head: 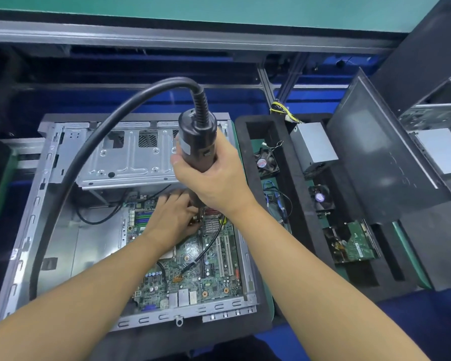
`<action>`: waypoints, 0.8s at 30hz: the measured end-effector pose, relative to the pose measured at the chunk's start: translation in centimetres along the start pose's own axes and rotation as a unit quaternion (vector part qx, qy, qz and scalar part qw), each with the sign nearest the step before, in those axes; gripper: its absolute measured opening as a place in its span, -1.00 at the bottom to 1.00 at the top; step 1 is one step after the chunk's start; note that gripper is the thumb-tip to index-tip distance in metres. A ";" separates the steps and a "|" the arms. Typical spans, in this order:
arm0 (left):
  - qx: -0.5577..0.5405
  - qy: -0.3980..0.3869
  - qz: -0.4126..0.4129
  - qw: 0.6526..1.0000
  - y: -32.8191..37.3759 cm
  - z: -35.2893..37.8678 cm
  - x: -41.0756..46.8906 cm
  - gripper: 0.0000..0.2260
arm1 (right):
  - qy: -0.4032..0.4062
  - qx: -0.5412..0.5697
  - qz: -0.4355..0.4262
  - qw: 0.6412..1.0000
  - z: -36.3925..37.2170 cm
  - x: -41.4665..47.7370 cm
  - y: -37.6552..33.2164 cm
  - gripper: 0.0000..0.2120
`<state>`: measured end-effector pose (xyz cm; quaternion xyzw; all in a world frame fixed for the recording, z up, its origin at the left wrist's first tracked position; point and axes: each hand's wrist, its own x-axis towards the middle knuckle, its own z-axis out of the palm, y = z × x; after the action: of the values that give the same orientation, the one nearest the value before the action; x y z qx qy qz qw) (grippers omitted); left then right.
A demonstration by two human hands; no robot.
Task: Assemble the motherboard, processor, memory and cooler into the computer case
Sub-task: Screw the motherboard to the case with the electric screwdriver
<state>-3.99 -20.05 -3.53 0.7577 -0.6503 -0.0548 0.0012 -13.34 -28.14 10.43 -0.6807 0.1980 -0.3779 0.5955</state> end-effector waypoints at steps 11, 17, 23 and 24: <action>0.008 -0.041 -0.024 0.999 0.5 0.7 0.9 -0.78 | 0.000 -0.005 -0.004 1.000 -0.1 0.0 -0.2 -0.80; -0.015 -0.046 -0.020 0.999 0.2 0.4 1.0 -0.70 | -0.026 -0.005 0.012 1.000 -0.1 -0.3 -0.4 -0.84; -0.011 -0.029 0.041 0.999 -0.7 0.5 -0.2 -0.68 | -0.049 -0.009 0.036 0.998 -0.2 -0.4 -0.3 -0.83; -0.008 -0.024 0.054 0.998 -1.1 0.6 -0.4 -0.65 | -0.048 -0.011 0.039 0.998 -0.1 -0.3 -0.2 -0.81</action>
<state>-3.06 -19.45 -4.12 0.7201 -0.6894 -0.0781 -0.0056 -13.68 -27.94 10.56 -0.6964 0.1998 -0.3194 0.6109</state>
